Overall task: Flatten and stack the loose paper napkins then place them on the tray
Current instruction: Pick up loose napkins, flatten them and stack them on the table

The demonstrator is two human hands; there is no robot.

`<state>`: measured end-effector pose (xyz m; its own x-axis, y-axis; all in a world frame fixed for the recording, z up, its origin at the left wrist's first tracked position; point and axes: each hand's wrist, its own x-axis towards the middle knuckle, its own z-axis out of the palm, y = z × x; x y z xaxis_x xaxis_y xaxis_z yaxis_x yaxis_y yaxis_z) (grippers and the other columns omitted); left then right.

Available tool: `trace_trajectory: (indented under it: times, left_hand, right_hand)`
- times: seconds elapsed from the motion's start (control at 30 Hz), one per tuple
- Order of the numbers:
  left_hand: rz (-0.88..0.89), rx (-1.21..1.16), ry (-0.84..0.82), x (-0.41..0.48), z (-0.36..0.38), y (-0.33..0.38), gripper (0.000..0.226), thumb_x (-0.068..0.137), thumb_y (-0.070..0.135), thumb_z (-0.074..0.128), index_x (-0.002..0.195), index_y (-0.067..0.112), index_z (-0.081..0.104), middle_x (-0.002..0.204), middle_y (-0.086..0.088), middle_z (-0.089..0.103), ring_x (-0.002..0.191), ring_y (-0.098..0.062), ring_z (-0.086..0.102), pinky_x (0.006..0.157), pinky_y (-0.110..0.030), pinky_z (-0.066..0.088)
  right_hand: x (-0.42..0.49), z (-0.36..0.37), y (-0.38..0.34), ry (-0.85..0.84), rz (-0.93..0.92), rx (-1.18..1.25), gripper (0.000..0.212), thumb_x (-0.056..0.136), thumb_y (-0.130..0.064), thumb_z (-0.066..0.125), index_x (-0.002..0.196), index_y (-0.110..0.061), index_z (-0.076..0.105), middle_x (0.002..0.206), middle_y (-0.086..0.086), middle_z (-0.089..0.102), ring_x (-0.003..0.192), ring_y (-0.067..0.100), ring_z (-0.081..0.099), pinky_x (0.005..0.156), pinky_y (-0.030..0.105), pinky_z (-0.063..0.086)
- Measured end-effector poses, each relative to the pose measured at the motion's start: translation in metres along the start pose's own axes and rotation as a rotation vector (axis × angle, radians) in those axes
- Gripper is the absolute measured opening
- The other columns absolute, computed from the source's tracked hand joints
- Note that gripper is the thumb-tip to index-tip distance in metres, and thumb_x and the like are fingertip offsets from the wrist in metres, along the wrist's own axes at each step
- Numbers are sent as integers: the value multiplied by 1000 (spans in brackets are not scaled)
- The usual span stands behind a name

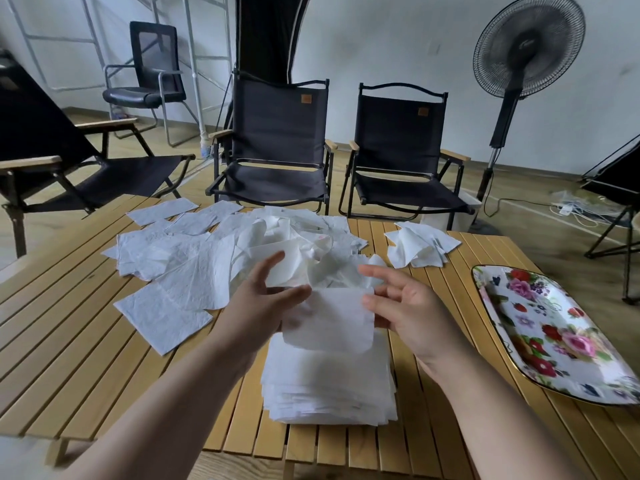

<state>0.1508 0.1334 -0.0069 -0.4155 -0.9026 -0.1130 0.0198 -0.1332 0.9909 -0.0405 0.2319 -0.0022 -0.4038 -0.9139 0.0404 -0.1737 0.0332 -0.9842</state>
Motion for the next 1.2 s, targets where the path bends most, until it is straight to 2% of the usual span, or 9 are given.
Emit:
trace_trajectory:
  times: [0.17,0.3,0.57,0.63,0.73,0.83,0.97,1.1,1.2]
  left_hand:
    - [174,154,-29,0,-3,1,38,88,7,72,118,29,69,86,-6,76,78,-11,67,75,-24,51]
    - [255,276,-37,1,-5,-2,26,87,9,74,102,31,74,88,1,77,82,-4,71,71,-11,51]
    - [412,578,50,2,-9,-3,12,88,27,74,86,38,73,90,14,65,81,-4,59,67,-12,42]
    - [366,509,36,2,-10,0,5,90,28,72,86,31,74,92,10,68,80,-7,60,70,-19,44]
    - [219,268,-130,-1,-10,4,11,94,18,66,86,12,70,69,3,65,61,-12,51,58,-18,39]
    - [105,378,-188,1,-12,-2,14,94,23,67,86,12,70,61,1,62,51,-13,44,49,-18,37]
    - [-10,617,-208,9,-10,-22,11,93,24,68,88,14,69,58,-1,63,45,-12,44,48,-21,36]
    - [16,655,-134,14,-10,-32,19,94,34,66,88,16,69,58,2,65,44,-5,49,46,-17,38]
    - [60,563,62,23,-12,-38,21,99,41,55,95,23,66,72,2,68,56,-10,56,54,-24,41]
  right_hand:
    - [-2,0,3,33,-93,-136,33,87,-10,77,115,-28,75,92,-3,76,86,9,73,76,22,59]
    - [-3,1,4,97,-133,-169,28,86,-12,79,110,-27,76,92,-10,78,86,5,73,73,19,57]
    - [-3,0,1,168,-240,-367,6,86,-22,78,86,-27,75,100,-17,65,94,-3,59,71,7,47]
    - [-3,-2,1,130,-210,-334,6,87,-25,77,84,-29,73,105,-17,65,100,0,61,76,12,50]
    - [-2,-8,-2,30,-55,-121,5,91,-22,74,87,-18,73,84,2,75,77,26,69,66,38,58]
    - [-1,-13,4,-59,160,-163,11,91,-18,74,87,-9,70,62,6,66,50,19,58,46,28,44]
    - [1,-9,21,-134,289,-359,15,93,-22,71,89,-8,67,63,7,66,47,16,59,41,22,37]
    - [10,-12,36,68,245,-479,34,94,-43,65,83,-11,68,64,-1,66,51,12,54,54,25,43]
    - [23,-24,56,298,174,-561,14,95,-33,65,98,-20,68,86,-5,69,74,10,63,63,26,49]
